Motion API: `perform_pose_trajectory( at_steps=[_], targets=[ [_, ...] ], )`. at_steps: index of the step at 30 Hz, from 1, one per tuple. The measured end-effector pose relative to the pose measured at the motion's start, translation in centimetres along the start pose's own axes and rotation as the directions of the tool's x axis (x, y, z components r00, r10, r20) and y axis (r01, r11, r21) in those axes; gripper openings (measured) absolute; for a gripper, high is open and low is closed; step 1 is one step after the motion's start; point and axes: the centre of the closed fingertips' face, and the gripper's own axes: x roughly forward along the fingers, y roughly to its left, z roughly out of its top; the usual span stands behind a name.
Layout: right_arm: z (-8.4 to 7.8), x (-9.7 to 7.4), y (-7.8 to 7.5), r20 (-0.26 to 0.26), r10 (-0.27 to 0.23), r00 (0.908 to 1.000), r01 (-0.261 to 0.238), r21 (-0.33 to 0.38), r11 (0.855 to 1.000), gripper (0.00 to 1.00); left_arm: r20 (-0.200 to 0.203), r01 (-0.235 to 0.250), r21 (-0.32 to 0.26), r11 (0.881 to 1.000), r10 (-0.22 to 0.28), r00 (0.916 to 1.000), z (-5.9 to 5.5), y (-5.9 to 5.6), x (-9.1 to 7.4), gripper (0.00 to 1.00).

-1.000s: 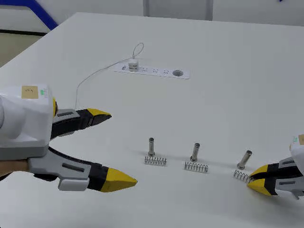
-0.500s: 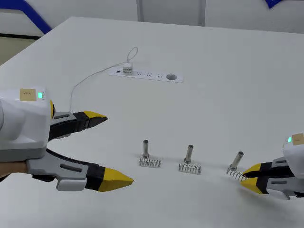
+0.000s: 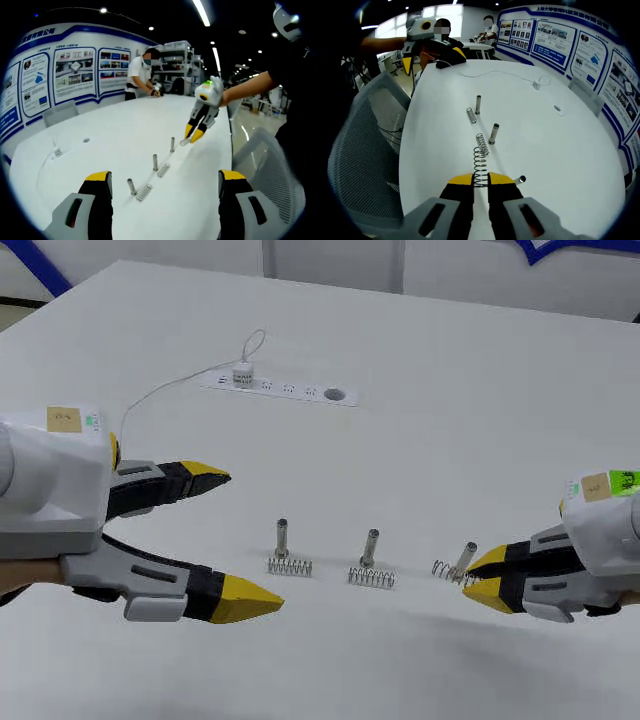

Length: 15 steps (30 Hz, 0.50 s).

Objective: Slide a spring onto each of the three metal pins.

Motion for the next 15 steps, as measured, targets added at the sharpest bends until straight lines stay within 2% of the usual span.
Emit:
perform_pose_trajectory(
  at_steps=[7, 11, 15],
  targets=[
    [0.8, -0.2, 0.7, 0.006, -0.006, 1.0, 0.006, -0.003, 1.0, 0.1, 0.01, 0.003, 0.011, 1.0, -0.003, 0.9999, 0.1, -0.1, 0.2, 0.89],
    [1.4, -0.6, 1.0, 0.006, -0.005, 1.0, 0.005, -0.012, 1.0, 0.1, 0.022, -0.003, 0.023, 1.0, 0.002, 0.9998, 0.5, 0.0, 0.4, 0.87],
    [2.8, -0.6, 1.6, 0.02, 0.002, 0.9998, -0.001, -0.035, 0.999, 0.1, 0.02, 0.019, 0.038, 0.999, -0.019, 0.9996, 0.8, -0.5, 1.6, 0.85]
  ],
)
